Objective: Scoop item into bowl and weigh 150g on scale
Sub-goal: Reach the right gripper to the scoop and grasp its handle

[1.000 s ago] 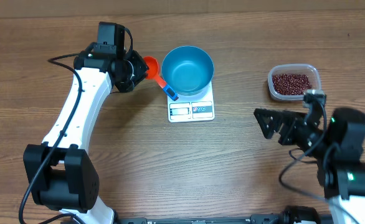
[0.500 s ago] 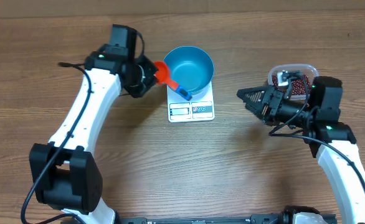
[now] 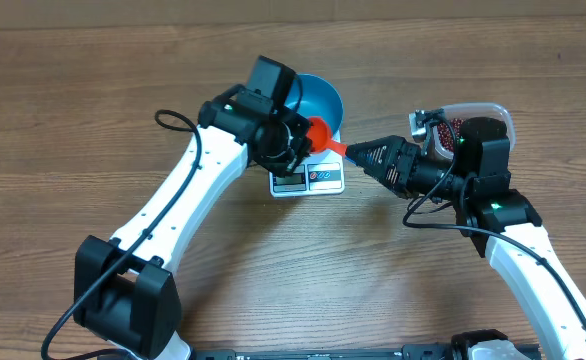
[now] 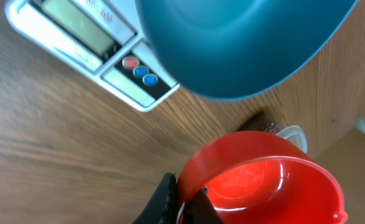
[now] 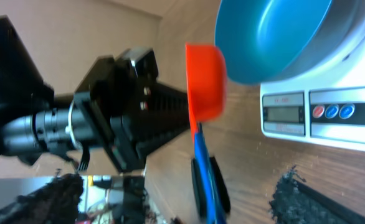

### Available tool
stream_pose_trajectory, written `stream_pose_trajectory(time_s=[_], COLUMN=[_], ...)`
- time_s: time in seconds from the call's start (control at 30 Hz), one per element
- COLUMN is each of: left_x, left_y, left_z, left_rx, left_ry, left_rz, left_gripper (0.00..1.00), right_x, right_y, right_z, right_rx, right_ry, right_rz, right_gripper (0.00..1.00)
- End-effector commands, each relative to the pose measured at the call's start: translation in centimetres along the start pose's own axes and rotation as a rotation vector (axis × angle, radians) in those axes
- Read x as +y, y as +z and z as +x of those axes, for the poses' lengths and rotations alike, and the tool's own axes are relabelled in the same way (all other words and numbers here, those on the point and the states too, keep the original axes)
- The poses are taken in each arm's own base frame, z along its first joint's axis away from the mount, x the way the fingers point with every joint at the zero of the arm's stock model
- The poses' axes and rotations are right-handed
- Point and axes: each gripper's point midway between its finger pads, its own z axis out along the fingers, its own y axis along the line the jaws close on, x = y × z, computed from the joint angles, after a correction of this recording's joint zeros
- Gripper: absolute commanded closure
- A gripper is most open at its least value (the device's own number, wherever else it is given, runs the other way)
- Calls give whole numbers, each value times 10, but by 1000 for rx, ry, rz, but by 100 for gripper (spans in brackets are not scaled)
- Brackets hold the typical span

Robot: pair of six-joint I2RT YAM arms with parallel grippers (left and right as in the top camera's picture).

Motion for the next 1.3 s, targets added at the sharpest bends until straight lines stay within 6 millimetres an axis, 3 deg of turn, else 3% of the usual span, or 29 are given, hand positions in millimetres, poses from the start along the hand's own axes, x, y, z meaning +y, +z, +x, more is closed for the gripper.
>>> stream_pose_trajectory(time_s=[0.0,0.13,0.27,0.37,0.4,0.47,0.5,0.63,0.8,0.83,0.87,0.9,0.93,1.17,1.27], left_x=[-15,-15,-14,-13,-13,-14,-14,-14,-13,-13,-12,-12,-12,-14,-16], left_y=[-16,-16,-16,-16,-16,-15,-15,-14,-13,-13,-13,-13,-13,-14,-19], left_z=[22,40,41,45,45,48,49,53,52,51,50,50,50,55,57], left_rx=[34,113,119,136,136,137,138,141,132,122,119,119,119,147,143], left_ry=[-95,-123,-138,-138,-143,-144,-141,-133,-127,-124,-124,-125,-125,22,113], left_rz=[55,47,42,37,36,38,39,35,34,33,32,29,29,46,67], left_gripper=[96,96,96,96,96,96,96,96,96,85,56,11,1,0,0], right_x=[7,4,4,2,2,2,2,1,1,1,1,1,0,-3,-18], right_y=[0,0,0,0,0,0,0,-1,-1,0,0,-1,-1,-1,-2], right_z=[-12,-16,-16,-18,-18,-18,-18,-19,-19,-18,-18,-19,-19,-20,-20], right_rx=[-48,-70,-71,-85,-85,-85,-85,-92,-91,-87,-88,-92,-94,-100,-119], right_ry=[3,5,5,5,5,6,5,6,28,29,29,28,28,38,61], right_rz=[9,27,28,40,40,40,40,46,44,41,41,45,46,64,132], right_gripper=[9,20,45,53,59,83,88,96,96,96,96,96,96,96,96])
